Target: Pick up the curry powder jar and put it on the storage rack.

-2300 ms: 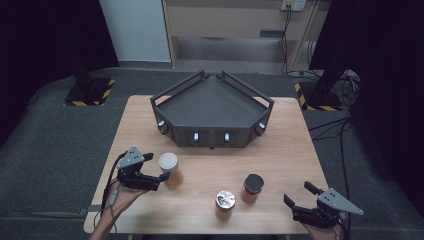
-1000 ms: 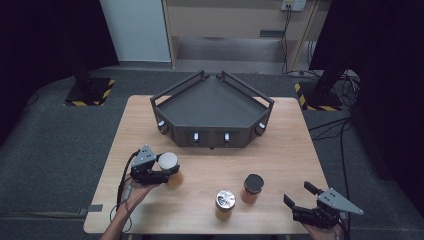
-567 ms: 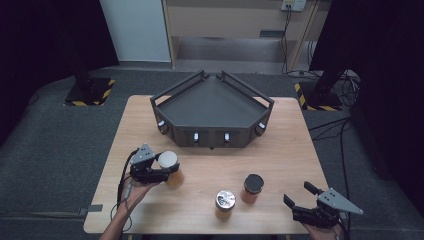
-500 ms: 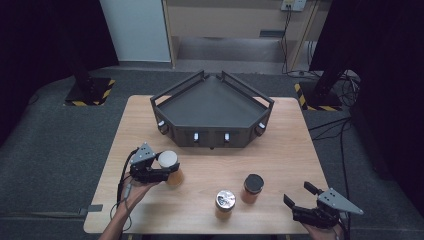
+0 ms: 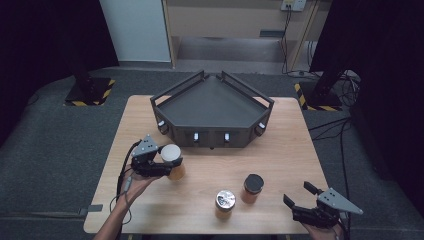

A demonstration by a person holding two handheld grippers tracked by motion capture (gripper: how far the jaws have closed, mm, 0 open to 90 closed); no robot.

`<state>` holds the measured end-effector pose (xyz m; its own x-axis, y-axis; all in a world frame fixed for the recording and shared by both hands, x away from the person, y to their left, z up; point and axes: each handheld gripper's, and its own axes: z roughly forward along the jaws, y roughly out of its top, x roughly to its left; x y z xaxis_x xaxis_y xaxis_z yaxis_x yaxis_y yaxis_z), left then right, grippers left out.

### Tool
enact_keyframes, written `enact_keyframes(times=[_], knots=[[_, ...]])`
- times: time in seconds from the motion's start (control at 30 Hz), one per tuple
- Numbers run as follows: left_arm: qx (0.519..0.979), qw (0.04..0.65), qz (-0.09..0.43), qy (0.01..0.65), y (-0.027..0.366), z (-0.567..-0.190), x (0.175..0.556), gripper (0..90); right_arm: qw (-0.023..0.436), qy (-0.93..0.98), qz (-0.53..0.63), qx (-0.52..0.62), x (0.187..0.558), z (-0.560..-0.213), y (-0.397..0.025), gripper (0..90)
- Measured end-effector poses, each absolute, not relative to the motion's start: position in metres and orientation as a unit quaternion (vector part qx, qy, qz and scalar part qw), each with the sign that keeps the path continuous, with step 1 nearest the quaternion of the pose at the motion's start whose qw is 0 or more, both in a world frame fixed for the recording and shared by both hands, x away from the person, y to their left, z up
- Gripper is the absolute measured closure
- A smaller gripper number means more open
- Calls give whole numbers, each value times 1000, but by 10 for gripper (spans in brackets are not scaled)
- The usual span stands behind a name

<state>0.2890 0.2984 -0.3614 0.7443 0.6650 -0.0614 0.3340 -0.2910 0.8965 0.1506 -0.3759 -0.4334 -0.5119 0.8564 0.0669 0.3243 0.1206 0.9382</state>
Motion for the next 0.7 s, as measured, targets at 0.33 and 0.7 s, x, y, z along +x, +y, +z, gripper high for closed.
enact_keyframes(times=[0.33,0.7], knots=[[793,500,158,310,291,-340,301,322,259,702,513,420,151,-434,-376,102],[794,498,160,308,284,-313,317,322,258,702,514,420,151,-434,-377,102]])
